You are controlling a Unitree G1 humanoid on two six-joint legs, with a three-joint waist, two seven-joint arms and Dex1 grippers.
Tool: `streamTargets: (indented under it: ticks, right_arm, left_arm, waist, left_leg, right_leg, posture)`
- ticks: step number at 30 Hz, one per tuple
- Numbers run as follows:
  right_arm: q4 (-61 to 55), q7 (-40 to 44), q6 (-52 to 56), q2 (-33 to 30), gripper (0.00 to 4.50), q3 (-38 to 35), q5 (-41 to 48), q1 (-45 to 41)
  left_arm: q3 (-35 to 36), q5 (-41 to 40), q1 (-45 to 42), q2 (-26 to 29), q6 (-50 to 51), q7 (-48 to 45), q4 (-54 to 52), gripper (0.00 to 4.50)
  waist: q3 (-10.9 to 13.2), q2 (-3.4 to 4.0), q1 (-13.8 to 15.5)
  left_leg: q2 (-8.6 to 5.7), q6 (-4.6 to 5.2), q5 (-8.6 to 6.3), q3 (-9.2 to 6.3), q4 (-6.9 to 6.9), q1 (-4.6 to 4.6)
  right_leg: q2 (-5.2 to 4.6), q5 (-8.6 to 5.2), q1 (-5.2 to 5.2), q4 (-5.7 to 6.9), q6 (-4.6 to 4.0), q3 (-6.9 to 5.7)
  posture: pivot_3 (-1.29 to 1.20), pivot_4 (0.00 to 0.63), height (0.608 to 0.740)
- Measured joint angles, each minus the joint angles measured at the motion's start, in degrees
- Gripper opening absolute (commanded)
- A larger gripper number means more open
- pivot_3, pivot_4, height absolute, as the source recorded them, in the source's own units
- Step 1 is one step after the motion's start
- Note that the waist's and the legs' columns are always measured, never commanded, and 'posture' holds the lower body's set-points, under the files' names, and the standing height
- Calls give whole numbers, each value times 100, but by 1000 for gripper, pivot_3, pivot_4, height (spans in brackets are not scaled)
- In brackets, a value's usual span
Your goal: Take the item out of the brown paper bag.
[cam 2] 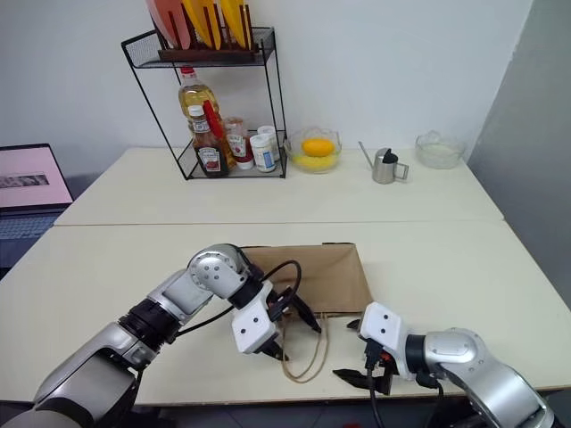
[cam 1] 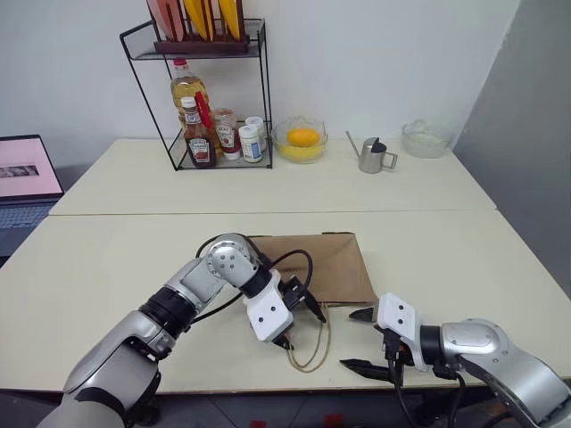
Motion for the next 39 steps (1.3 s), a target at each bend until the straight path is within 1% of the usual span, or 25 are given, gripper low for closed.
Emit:
streamTargets:
  ticks: [6, 7, 8, 9, 11, 13, 19, 23, 26, 28, 32, 35, 39]
  right_arm:
    - [-90, 8, -32, -50, 4500, -123, 3, 154]
    - [-90, 21, -66, -54, 4500, -124, -6, 175]
    - [-90, 68, -234, -95, 4500, -115, -86, 234]
    - [-83, 107, -447, -163, 4500, -100, -197, 313]
    - [-15, 244, -997, -357, 4500, 3, -479, 476]
    - [119, 368, -1487, -394, 4500, 63, -678, 642]
    - [230, 724, -2538, -516, 4500, 127, -1020, 804]
    - [662, 786, -3406, -264, 4500, 453, -1483, 381]
    - [1240, 802, -4374, -68, 4500, 646, -1837, 43]
    - [1675, 798, -5132, -1, 4500, 798, -2125, -138]
    - [2452, 649, -6272, 298, 4500, 999, -2495, -415]
    - [3012, 381, -6830, 577, 4500, 1007, -2679, -723]
    - [3619, -34, -7363, 758, 4500, 981, -2939, -1012]
  left_arm:
    - [150, -21, 101, -2, 127, -9, -42, 980]
    - [159, -21, 106, -2, 177, -16, -49, 625]
    - [197, -37, 106, -1, 297, -22, -81, 296]
    - [234, -66, 105, 5, 456, -24, -107, 58]
    - [368, -174, 107, 8, 958, -15, -135, 25]
    - [499, -235, 104, 7, 1365, 16, -172, 25]
    - [650, -161, 104, -9, 1986, 200, -217, 25]
    - [768, -158, 81, -140, 2576, 351, -354, 25]
    - [882, -171, 61, -204, 3112, 444, -462, 25]
    - [921, -171, 63, -241, 3310, 479, -536, 25]
    - [1008, -170, 75, -236, 3562, 485, -638, 25]
    - [1047, -178, 87, -244, 3807, 500, -818, 25]
    - [1099, -182, 96, -243, 3980, 520, -885, 25]
  waist:
    - [0, 0, 1]
    - [0, 0, 0]
    - [0, 0, 0]
    - [0, 0, 1]
    - [0, 0, -2]
    - [0, 0, -4]
    - [0, 0, -1]
    - [1, -2, -4]
    - [1, -2, -6]
    - [1, -2, -6]
    - [1, -2, -9]
    - [1, -2, -10]
    - [1, -2, -10]
  left_leg:
    - [0, 4, -3, 0, 3, 0]
    - [0, 5, -3, 0, 4, 0]
    - [0, 5, -3, 0, 4, 0]
    - [0, 5, -3, 0, 4, 1]
    - [0, 9, -5, 0, 4, 1]
    - [0, 11, -6, 0, 6, 1]
    - [0, 11, -6, 0, 9, 3]
    - [0, 11, -6, 0, 9, 3]
    - [0, 10, -6, 0, 11, 4]
    - [0, 10, -6, 0, 13, 4]
    - [1, 10, -6, 0, 14, 7]
    - [1, 10, -6, 1, 13, 7]
    - [1, 10, -5, 1, 14, 8]
  right_leg:
    - [1, 0, 2, 0, 0, 0]
    - [1, 0, 2, 0, 0, 0]
    - [1, 0, 2, 0, 1, 0]
    - [1, 0, 3, 0, 1, 0]
    - [1, -1, 3, -1, 2, 0]
    - [1, -1, 4, -1, 2, 1]
    - [2, -1, 6, 0, 2, 0]
    - [2, -1, 6, 0, 3, 1]
    - [1, -1, 8, 0, 3, 1]
    - [1, -1, 9, -1, 3, 0]
    - [1, -1, 10, 0, 2, 0]
    - [1, -1, 10, 3, 2, 1]
    - [1, -1, 10, 3, 2, 1]
  posture:
    - [0, 150, 740]
    - [0, 150, 740]
    - [0, 150, 740]
    - [0, 150, 740]
    - [0, 150, 740]
    - [0, 150, 740]
    - [0, 150, 740]
    - [0, 150, 740]
    - [0, 150, 740]
    - [0, 150, 740]
    - [0, 150, 740]
    - [0, 150, 740]
    - [0, 150, 740]
